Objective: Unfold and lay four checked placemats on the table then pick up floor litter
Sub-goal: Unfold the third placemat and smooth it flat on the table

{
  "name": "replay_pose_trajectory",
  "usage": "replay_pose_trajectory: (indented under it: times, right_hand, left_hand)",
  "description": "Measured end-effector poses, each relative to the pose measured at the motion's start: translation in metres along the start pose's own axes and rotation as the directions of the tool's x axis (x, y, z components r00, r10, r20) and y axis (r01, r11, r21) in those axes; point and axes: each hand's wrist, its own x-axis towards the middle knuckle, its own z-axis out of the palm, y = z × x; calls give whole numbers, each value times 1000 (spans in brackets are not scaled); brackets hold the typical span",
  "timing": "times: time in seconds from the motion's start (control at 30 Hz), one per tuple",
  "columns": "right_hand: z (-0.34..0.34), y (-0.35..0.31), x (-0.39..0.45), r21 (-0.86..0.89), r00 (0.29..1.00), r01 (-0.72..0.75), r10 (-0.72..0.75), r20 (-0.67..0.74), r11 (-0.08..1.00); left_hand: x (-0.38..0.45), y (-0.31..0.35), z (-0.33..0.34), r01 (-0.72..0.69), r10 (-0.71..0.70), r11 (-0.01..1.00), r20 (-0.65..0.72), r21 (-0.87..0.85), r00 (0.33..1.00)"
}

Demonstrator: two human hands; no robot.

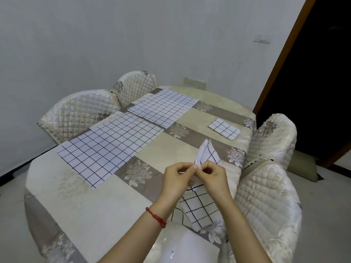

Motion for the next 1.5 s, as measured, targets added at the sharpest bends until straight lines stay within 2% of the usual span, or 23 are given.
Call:
replay_pose_trajectory:
  times: [0.17,0.4,0.47,0.63,0.8,0.97,1.1,1.33,1.5]
  right_hand:
    - [-1,-4,-4,-41,997,-22,25,78,999]
    - [-1,-3,-6,-28,983,-21,26,181,999]
    - [0,0,-4,-26,992,-24,27,121,999]
    - [-10,11,12,-62,982,-96,84,-171,993]
    - [-32,9,45,-133,946,-166,120,-301,977]
    - [-37,1,80,-199,935,-205,132,-329,958]
    - [-27,-13,102,-296,944,-193,94,-318,936]
    - [-11,-20,145,-337,959,-174,81,-272,925]
    - [-3,-21,172,-393,975,-141,57,-216,909]
  left_hand:
    - [0,2,-2,81,-80,990,6,-120,997]
    - [8,-7,-9,84,-91,986,-43,-147,995]
    - [14,-14,-14,62,-75,990,-95,-128,993]
    - [34,-25,-49,4,-52,986,-281,-169,958]
    - [58,-30,-106,-25,-79,973,-432,-229,899]
    - [80,-38,-161,-1,-90,986,-541,-166,836]
    - [88,-37,-195,-19,-109,977,-578,-210,809]
    - [99,-32,-239,-20,-127,973,-602,-232,789]
    - [102,-26,-257,-44,-84,981,-624,-186,777]
